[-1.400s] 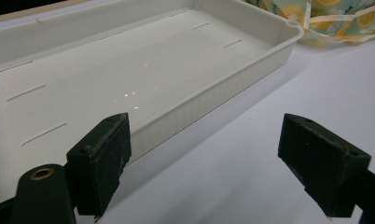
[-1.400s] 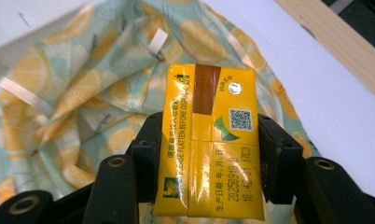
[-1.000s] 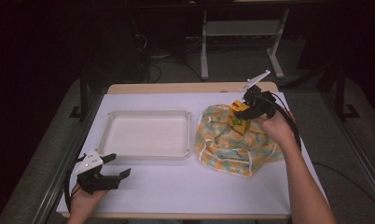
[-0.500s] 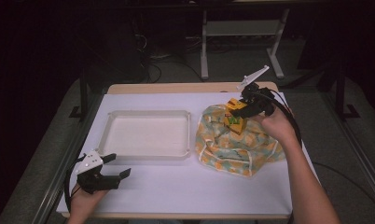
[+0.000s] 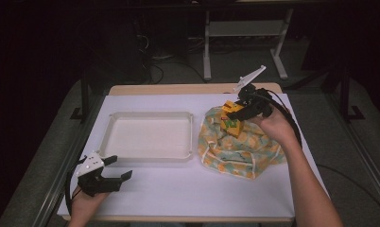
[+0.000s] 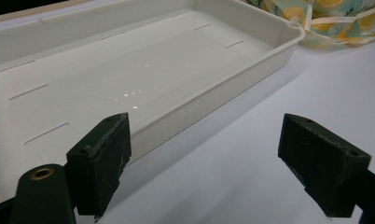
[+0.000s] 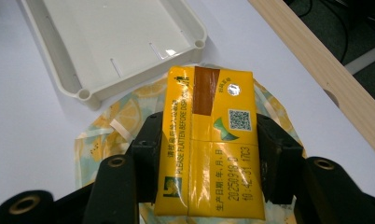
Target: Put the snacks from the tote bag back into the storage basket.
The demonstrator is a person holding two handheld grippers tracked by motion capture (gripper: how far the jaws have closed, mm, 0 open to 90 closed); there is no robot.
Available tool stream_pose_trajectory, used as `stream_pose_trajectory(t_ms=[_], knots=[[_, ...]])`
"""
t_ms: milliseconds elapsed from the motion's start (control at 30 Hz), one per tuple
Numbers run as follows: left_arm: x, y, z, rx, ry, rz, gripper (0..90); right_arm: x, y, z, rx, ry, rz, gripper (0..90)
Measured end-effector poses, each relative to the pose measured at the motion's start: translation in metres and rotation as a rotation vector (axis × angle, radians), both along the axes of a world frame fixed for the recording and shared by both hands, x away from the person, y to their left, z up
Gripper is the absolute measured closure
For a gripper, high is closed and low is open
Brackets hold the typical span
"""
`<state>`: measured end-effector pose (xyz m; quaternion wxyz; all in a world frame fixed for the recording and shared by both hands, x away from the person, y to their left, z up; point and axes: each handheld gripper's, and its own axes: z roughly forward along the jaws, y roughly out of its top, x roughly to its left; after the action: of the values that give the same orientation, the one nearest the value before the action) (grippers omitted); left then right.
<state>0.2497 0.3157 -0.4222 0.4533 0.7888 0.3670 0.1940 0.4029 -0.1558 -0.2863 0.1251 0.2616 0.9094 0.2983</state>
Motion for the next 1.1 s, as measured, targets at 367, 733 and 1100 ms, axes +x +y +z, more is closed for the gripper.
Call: stream_pose_trajectory(t_ms=[367, 733, 1100], knots=[[0.0, 0.0, 0.0, -0.001, -0.002, 0.0, 16.6, -0.003, 0.014, 0.001, 0.024, 0.007, 0.059, 49.7], [0.0, 0.001, 0.0, -0.001, 0.0, -0.001, 16.7, -0.005, 0.028, 0.006, 0.054, -0.001, 0.102, 49.7], [0.0, 0.001, 0.001, 0.001, -0.001, -0.003, 16.7, -0.005, 0.039, 0.007, 0.069, 0.005, 0.134, 49.7]])
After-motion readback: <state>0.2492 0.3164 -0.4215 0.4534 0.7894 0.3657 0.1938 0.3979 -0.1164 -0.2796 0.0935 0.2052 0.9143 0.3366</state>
